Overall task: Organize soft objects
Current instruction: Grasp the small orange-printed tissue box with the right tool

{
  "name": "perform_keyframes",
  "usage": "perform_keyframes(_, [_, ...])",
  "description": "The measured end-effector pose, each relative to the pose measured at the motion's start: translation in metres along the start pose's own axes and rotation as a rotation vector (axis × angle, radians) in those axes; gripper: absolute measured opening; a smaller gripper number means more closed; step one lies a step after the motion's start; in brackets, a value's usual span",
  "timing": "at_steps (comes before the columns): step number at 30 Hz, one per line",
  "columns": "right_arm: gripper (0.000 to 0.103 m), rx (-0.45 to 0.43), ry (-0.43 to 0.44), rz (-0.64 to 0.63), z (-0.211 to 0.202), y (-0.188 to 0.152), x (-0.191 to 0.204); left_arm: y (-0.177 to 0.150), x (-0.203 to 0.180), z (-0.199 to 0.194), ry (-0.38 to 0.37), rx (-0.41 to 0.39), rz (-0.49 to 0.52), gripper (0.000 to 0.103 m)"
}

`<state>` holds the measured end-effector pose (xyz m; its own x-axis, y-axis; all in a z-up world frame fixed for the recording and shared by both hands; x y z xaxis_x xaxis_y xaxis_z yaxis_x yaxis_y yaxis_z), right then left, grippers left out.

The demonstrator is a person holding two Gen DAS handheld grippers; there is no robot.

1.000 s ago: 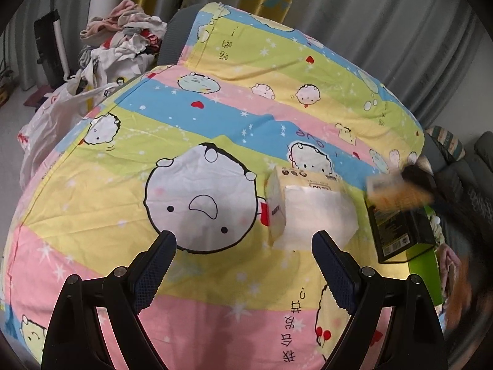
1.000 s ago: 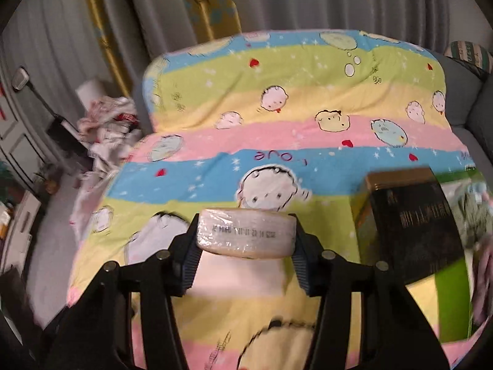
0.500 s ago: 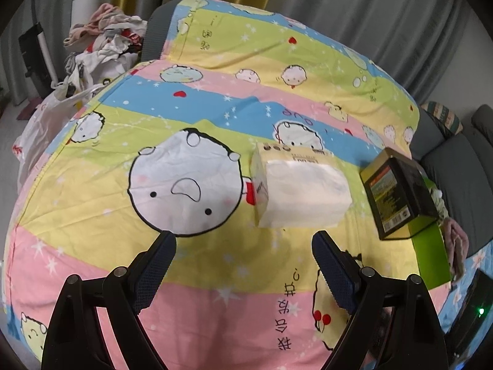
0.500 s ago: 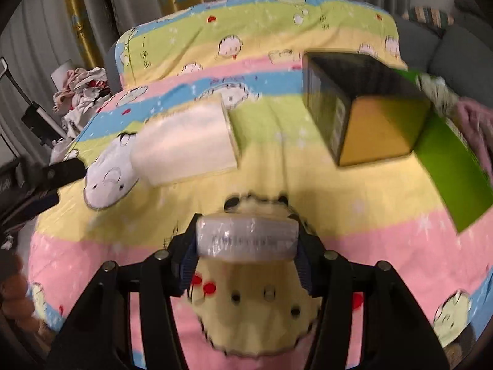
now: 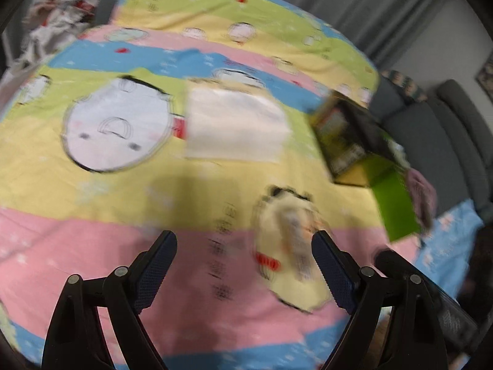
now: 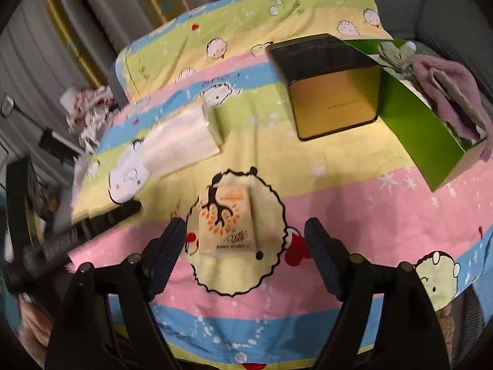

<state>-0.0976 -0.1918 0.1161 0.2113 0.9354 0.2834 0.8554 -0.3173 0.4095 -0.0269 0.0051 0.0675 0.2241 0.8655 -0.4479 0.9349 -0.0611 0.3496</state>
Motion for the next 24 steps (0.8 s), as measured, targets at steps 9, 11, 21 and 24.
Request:
perform_keyframes(9, [0.061, 0.132, 0.199, 0.090, 0.032, 0.009, -0.016, -0.022, -0.054, 0.026, -0.049, 0.042, 0.113, 0.053])
perform_keyframes(11, [0.061, 0.158, 0.224, 0.087, 0.037, 0.012, -0.019, -0.023, -0.061, 0.034, -0.042, 0.060, 0.129, 0.048])
perform_keyframes(21, [0.062, 0.264, 0.277, 0.078, 0.075, 0.016, -0.022, -0.028, -0.067, 0.055, 0.032, 0.069, 0.165, 0.037])
perform_keyframes(24, [0.061, 0.260, 0.282, 0.051, 0.076, 0.017, -0.016, -0.027, -0.066, 0.058, 0.027, 0.071, 0.164, 0.037])
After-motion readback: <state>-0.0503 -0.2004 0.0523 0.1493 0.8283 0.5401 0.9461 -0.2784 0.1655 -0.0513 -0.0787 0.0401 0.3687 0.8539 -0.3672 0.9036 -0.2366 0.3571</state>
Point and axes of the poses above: each gripper's, at about its wrist camera, not at the fingertips, and z roughly the way its jaws point, x to its left, y to its top, the point moved 1 cm from there along z, roughly the way its jaws point, and after that the axes turned 9 degrees about x, right-handed, at the moved point
